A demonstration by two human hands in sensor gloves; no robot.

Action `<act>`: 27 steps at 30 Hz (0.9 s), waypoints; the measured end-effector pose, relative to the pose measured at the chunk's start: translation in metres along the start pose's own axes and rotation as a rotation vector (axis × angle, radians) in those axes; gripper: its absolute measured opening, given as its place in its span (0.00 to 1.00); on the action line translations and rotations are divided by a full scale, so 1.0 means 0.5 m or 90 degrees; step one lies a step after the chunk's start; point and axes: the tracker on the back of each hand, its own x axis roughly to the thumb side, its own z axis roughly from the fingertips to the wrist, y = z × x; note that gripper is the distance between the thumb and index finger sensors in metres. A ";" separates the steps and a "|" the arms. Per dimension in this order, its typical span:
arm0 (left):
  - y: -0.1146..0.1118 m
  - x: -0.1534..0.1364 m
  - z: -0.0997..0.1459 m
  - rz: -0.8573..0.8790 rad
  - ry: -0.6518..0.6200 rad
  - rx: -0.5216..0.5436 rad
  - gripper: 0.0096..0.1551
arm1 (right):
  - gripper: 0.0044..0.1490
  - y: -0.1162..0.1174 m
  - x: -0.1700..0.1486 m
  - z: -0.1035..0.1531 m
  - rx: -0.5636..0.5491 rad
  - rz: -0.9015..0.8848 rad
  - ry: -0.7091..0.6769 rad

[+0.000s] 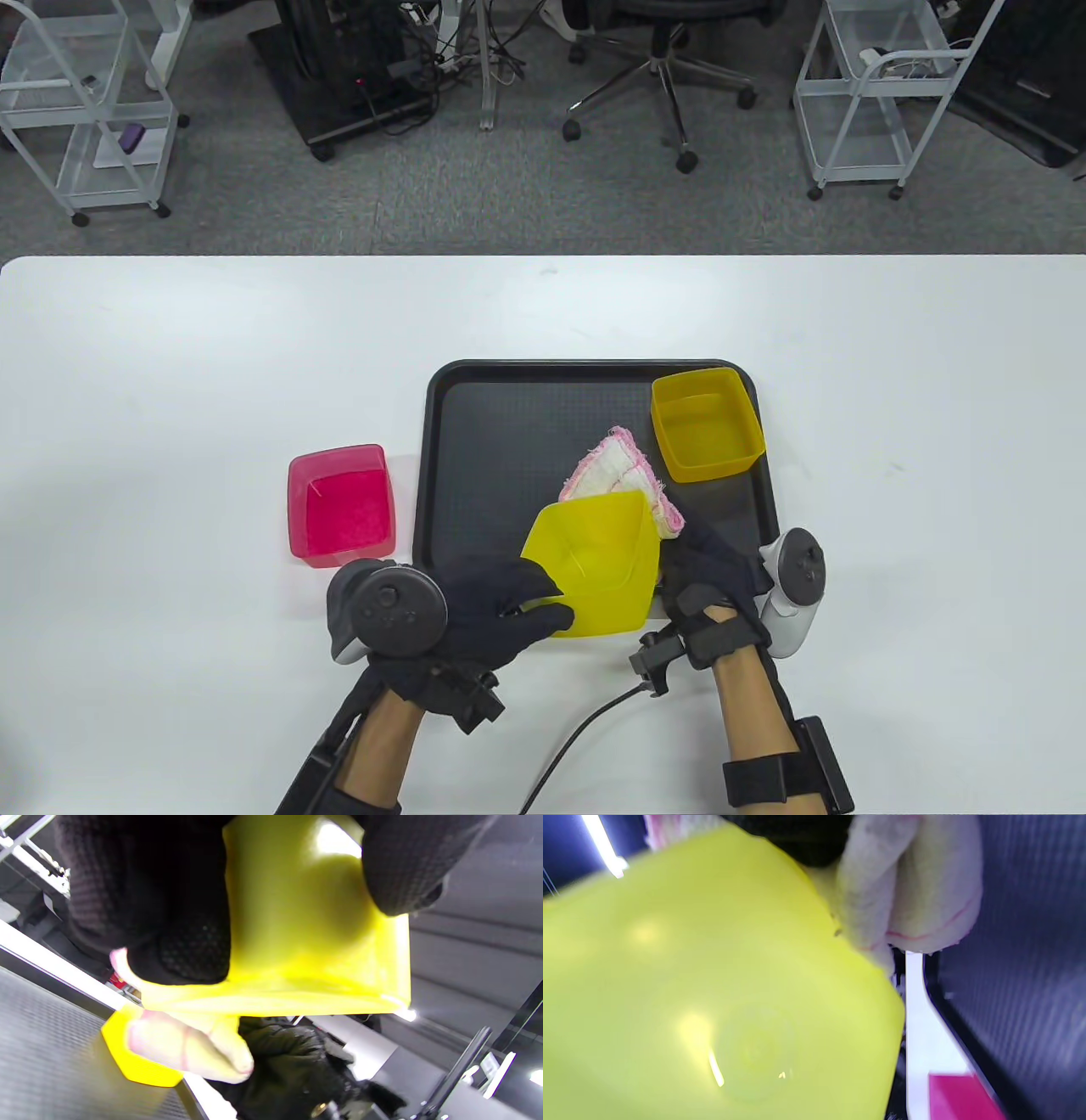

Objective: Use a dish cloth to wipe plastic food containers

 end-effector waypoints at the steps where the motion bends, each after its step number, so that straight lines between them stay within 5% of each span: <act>1: -0.002 0.001 0.000 0.017 -0.006 0.001 0.21 | 0.30 0.007 -0.002 -0.001 0.005 -0.020 -0.001; 17: -0.024 0.011 0.001 0.154 -0.041 0.038 0.25 | 0.28 0.086 -0.049 -0.007 0.187 -0.113 0.047; 20: -0.028 0.012 0.002 0.119 -0.033 0.049 0.25 | 0.28 0.117 -0.054 0.000 0.265 -0.089 0.070; 27: -0.025 0.020 0.014 -0.101 0.000 0.130 0.24 | 0.33 0.128 -0.063 0.022 0.181 -0.046 0.124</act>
